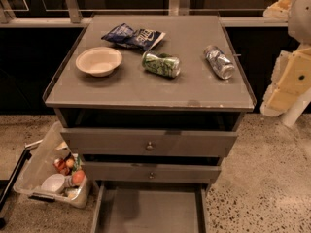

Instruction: Place green can into bottom drawer

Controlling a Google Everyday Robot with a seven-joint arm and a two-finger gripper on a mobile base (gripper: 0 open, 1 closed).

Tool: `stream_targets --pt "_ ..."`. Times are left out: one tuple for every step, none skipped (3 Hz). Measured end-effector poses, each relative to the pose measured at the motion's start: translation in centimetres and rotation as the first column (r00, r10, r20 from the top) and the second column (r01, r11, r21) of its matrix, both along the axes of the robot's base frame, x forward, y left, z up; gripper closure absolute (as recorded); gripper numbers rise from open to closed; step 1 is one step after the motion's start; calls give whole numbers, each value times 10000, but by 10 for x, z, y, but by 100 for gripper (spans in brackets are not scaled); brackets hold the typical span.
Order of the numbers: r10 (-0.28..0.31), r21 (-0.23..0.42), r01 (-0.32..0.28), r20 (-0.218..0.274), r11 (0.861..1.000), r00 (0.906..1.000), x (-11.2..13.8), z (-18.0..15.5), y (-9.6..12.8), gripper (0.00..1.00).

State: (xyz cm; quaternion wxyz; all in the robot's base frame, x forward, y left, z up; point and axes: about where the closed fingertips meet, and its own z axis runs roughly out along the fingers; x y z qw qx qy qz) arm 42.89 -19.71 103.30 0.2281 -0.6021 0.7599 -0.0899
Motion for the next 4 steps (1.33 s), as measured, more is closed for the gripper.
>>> stream_targets --pt "3 -1 -3 2 10000 10000 0 0 0 0" --pt "235 -132 -234 140 9996 9996 9 7 13 0" --pt "761 -115 -756 503 9971 9958 36 12 46 0" --pt "1360 99 -1371 743 9905 9879 63 8 81 0"
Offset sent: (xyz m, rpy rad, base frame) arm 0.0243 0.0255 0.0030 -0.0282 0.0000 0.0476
